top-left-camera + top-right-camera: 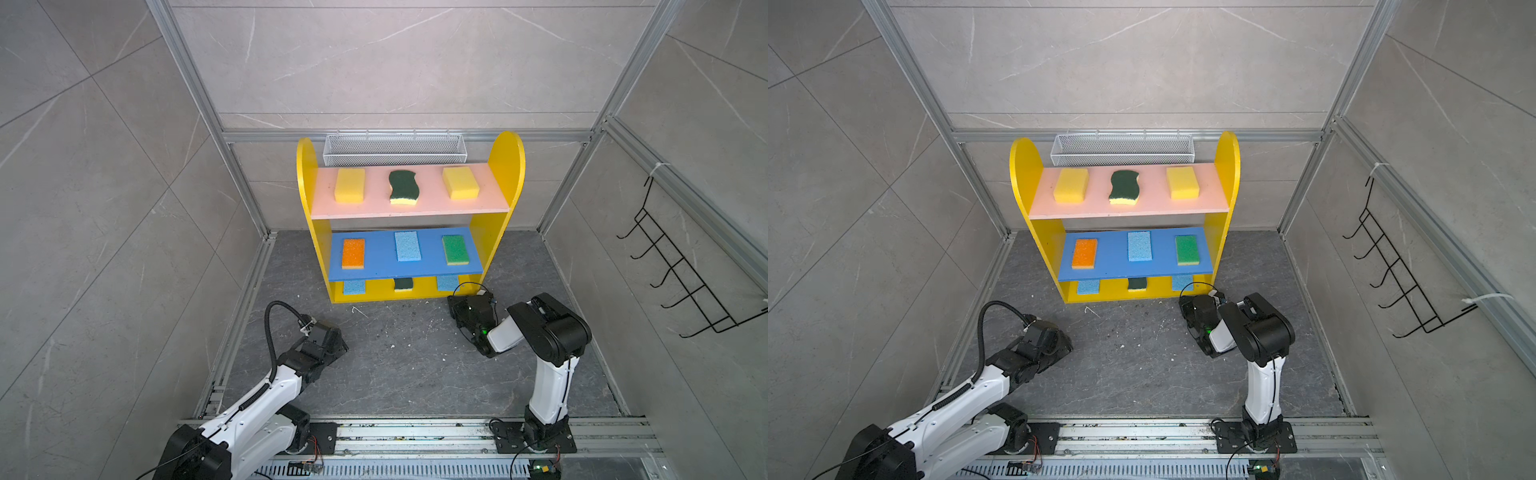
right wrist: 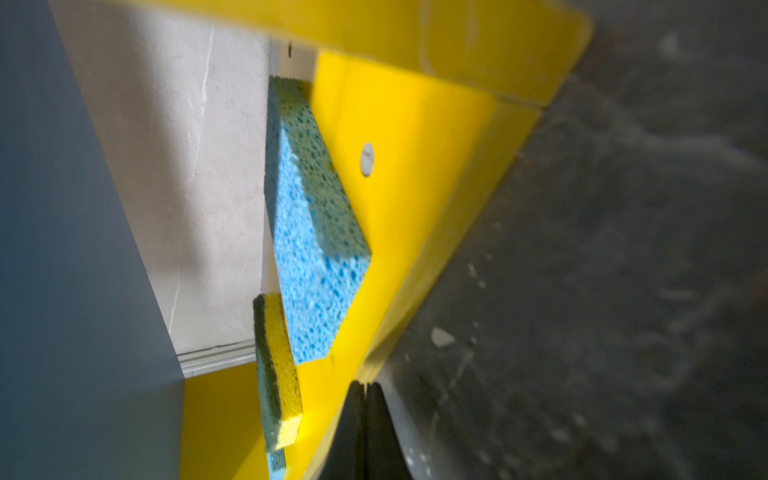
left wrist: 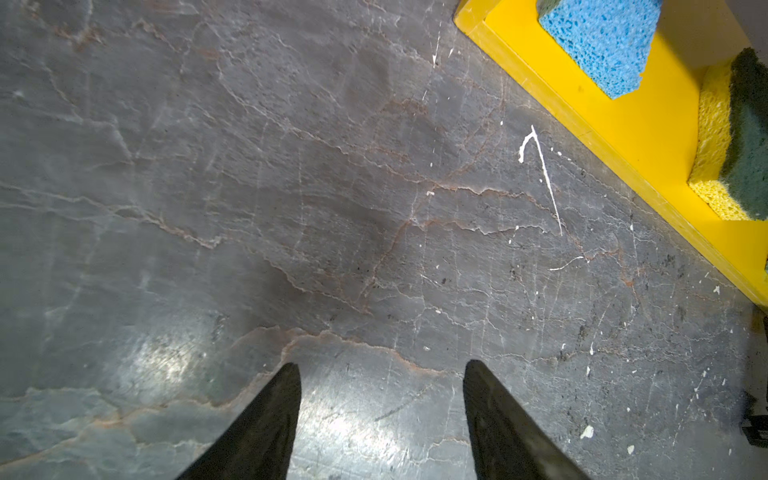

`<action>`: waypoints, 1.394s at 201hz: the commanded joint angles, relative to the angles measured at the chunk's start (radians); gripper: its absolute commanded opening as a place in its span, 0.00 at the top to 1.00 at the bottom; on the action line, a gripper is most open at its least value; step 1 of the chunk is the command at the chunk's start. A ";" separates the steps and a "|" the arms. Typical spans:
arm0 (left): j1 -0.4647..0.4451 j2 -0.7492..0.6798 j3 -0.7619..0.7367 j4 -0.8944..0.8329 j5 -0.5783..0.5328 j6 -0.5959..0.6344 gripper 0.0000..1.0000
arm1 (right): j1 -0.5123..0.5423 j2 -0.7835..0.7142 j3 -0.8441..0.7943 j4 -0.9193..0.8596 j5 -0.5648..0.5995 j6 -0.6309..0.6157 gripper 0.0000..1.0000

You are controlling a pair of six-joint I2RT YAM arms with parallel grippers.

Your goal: Place and organize the cleaning sponges onto the shelf

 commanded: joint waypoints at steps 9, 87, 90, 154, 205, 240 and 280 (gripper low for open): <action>-0.002 -0.037 0.043 -0.075 -0.028 0.002 0.35 | 0.002 -0.015 -0.089 -0.193 -0.060 -0.012 1.00; -0.002 -0.092 0.101 -0.175 -0.037 0.038 0.34 | 0.001 -0.506 -0.070 -0.772 -0.042 -0.276 1.00; -0.002 -0.091 0.105 -0.177 -0.038 0.041 0.34 | 0.002 -0.523 -0.065 -0.794 -0.037 -0.290 1.00; -0.002 -0.094 0.184 -0.277 -0.063 0.098 0.34 | -0.001 -0.793 0.007 -1.115 0.062 -0.476 1.00; -0.002 -0.145 0.215 -0.335 -0.072 0.107 0.34 | -0.008 -0.878 0.012 -1.176 0.065 -0.545 1.00; -0.002 -0.158 0.223 -0.355 -0.066 0.106 0.34 | -0.018 -0.934 -0.014 -1.177 0.052 -0.569 1.00; -0.003 -0.157 0.214 -0.325 -0.022 0.112 0.35 | -0.089 -0.937 -0.081 -1.027 -0.128 -0.550 1.00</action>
